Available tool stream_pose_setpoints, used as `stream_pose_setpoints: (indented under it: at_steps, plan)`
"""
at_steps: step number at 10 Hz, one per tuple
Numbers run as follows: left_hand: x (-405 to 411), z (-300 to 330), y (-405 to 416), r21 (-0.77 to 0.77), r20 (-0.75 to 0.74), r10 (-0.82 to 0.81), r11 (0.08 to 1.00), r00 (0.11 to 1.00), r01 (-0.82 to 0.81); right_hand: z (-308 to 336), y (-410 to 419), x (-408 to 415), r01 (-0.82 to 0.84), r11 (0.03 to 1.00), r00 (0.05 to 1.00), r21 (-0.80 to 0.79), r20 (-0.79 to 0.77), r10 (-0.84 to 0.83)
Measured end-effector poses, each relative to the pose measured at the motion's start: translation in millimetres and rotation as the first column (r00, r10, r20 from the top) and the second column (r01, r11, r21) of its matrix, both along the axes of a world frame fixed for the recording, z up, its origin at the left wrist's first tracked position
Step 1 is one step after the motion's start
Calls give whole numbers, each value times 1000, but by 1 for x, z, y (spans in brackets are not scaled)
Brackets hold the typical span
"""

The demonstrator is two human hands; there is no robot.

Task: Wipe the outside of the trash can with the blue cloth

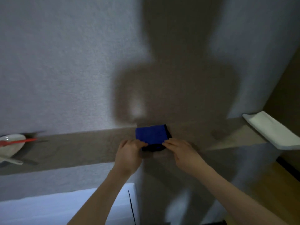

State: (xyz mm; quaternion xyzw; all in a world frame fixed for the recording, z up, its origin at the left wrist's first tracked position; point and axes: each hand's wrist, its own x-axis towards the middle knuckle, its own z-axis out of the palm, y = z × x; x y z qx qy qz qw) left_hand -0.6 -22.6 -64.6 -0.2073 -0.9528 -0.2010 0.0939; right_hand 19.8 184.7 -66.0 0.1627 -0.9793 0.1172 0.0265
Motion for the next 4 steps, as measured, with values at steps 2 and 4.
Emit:
stream_pose_setpoints:
  at_steps: [2,4]
  plan:
    - [3,5,1,-158,73,75,985,994,-63,7,-4,-5,-6,997,997,76,79,0]
    - [-7,34,10,-169,404,142,983,904,-78,37,-6,-13,143,981,942,-128,321,-95]
